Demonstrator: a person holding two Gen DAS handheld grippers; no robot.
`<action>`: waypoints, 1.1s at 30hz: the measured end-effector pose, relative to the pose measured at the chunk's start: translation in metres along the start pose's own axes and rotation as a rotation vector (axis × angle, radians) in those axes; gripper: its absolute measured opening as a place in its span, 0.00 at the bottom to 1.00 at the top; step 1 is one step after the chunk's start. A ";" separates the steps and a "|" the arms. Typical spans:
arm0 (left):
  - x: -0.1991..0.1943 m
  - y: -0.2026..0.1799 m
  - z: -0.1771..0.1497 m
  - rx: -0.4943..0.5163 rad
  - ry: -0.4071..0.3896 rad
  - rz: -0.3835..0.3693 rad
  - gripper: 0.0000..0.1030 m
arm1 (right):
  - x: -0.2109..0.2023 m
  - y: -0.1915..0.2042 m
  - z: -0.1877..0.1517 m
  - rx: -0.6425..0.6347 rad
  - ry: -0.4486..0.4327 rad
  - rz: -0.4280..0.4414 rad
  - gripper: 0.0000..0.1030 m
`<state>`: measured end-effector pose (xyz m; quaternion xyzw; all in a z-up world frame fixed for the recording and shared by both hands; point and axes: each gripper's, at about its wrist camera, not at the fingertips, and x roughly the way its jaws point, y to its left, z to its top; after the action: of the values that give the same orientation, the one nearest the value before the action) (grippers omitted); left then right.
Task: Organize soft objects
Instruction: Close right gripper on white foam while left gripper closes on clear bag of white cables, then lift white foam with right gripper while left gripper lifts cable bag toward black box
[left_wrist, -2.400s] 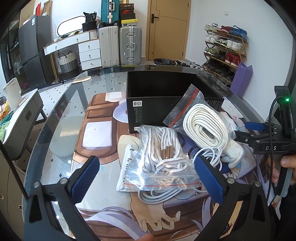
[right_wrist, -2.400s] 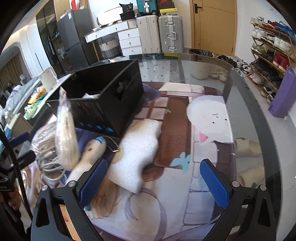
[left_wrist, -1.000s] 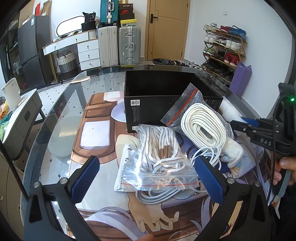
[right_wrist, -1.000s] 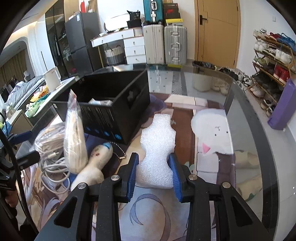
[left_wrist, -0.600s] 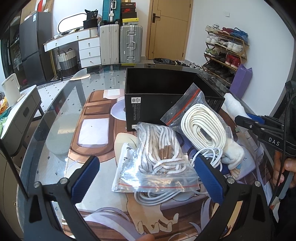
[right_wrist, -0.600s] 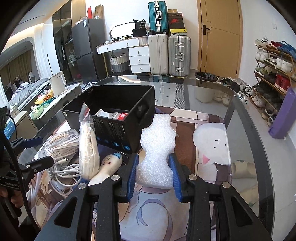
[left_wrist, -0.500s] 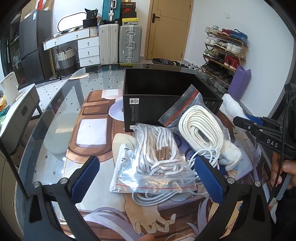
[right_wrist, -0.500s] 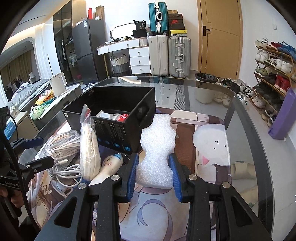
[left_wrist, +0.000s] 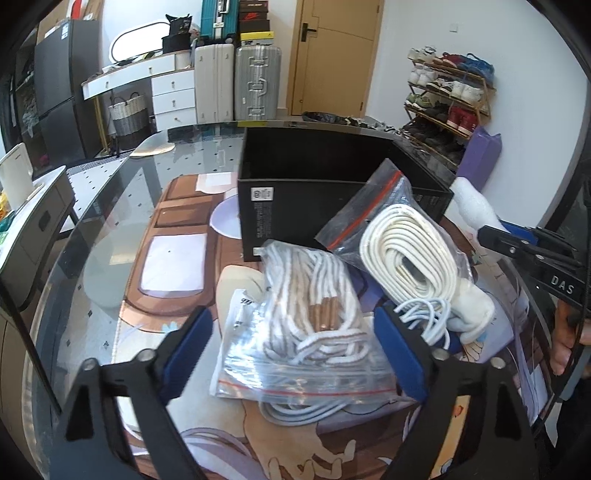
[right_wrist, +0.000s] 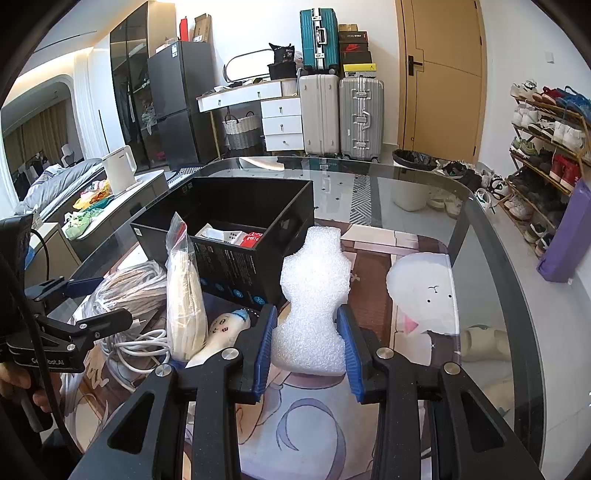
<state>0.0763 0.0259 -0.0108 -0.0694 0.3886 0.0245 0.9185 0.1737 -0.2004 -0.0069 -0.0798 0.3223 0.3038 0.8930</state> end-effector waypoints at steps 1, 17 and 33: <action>0.000 0.000 0.000 0.002 0.001 -0.006 0.75 | 0.000 0.000 0.000 0.000 0.000 0.001 0.33; -0.009 0.002 -0.002 -0.025 -0.003 -0.087 0.43 | -0.002 0.007 0.003 -0.009 -0.010 0.003 0.33; -0.021 0.000 0.000 -0.019 -0.041 -0.098 0.36 | -0.006 0.005 0.005 -0.011 -0.028 0.003 0.33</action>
<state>0.0616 0.0260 0.0048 -0.0967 0.3655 -0.0156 0.9257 0.1701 -0.1973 0.0009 -0.0802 0.3083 0.3079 0.8965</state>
